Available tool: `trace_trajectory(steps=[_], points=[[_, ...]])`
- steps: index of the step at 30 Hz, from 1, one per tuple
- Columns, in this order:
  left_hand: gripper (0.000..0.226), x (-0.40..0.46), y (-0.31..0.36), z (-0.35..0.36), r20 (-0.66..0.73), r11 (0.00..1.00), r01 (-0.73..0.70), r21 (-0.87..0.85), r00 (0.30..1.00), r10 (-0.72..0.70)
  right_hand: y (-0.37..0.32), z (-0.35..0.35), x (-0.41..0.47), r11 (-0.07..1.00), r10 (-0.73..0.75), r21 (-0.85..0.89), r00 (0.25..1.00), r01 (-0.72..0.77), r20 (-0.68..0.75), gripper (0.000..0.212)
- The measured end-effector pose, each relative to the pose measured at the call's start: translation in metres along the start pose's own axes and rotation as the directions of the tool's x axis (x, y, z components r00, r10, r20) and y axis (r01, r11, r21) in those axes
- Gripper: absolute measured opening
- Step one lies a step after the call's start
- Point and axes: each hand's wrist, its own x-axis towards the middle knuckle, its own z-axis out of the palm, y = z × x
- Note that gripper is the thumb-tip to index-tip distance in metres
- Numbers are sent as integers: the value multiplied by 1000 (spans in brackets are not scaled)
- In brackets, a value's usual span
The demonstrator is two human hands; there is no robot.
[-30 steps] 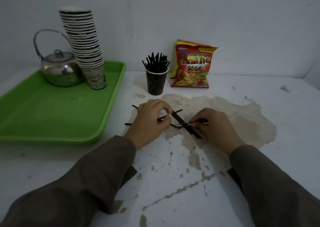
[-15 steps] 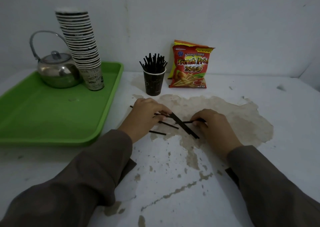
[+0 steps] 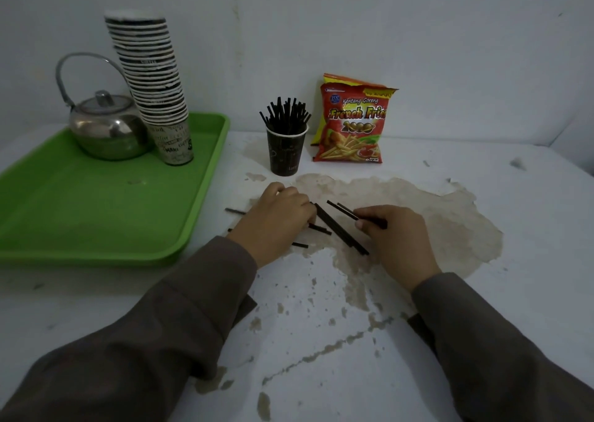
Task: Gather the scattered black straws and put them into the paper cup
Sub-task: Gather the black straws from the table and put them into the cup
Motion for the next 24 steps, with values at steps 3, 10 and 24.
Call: trace_trajectory(steps=[3,10,24], points=[[26,-3,1,6,0,1000,2,-8,1000,-2,-1,3,-1,1000,27,4,999,-27,-31,19],[30,0,2,-1,-23,970,135,-201,989,-143,-9,12,-2,998,67,-9,997,-67,-43,14],[23,-20,-30,-47,103,761,434,-482,891,-443,-26,30,-6,998,-24,-52,974,37,225,15]])
